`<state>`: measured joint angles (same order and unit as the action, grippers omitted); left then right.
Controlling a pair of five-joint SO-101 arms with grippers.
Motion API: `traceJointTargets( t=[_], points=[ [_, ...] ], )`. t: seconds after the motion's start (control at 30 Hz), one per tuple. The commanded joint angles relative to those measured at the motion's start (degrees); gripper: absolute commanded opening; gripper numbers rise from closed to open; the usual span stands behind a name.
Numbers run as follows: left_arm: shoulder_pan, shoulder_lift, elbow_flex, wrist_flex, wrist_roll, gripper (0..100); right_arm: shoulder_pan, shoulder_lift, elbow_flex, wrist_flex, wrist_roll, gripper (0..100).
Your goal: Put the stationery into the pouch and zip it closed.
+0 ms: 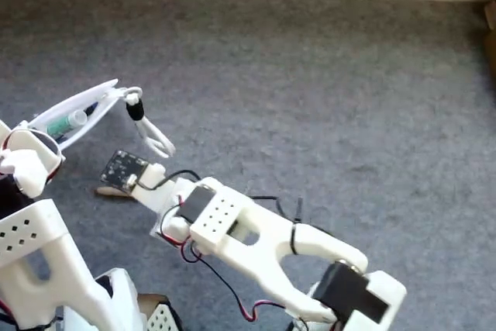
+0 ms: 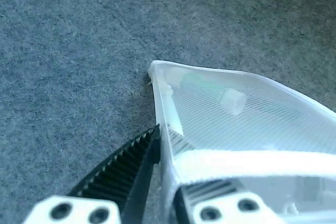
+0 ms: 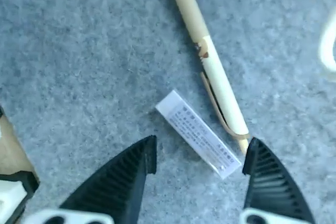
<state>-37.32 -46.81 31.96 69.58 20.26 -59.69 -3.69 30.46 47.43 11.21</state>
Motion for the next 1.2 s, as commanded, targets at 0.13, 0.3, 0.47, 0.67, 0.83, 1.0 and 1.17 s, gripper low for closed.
traceJointTargets(
  t=[0.13,0.3,0.47,0.67,0.83,1.0,1.17],
  points=[
    [-0.31,-2.07,-2.86,-1.41,0.35,1,-1.80,2.95,-3.47,0.31,1.32,25.6],
    [-0.31,-2.07,-2.77,-1.41,0.35,1,-1.63,5.14,-3.47,0.31,1.32,25.6],
    [-0.31,-1.89,-2.77,-1.41,0.26,1,-1.45,7.60,-3.47,0.31,1.32,25.5],
    [-0.31,-1.80,-2.68,-1.41,0.26,1,-0.40,7.69,-3.47,0.31,2.73,11.4],
    [-0.31,-1.71,-2.68,-1.41,0.26,1,0.13,7.69,-3.03,0.57,6.68,3.4],
    [-0.31,-1.71,-2.68,-1.41,0.26,1,4.00,7.52,-3.38,5.14,6.86,3.0],
    [-0.31,-1.71,-2.68,-1.41,0.26,1,10.59,3.30,-3.38,11.03,7.91,3.0]
  ],
)
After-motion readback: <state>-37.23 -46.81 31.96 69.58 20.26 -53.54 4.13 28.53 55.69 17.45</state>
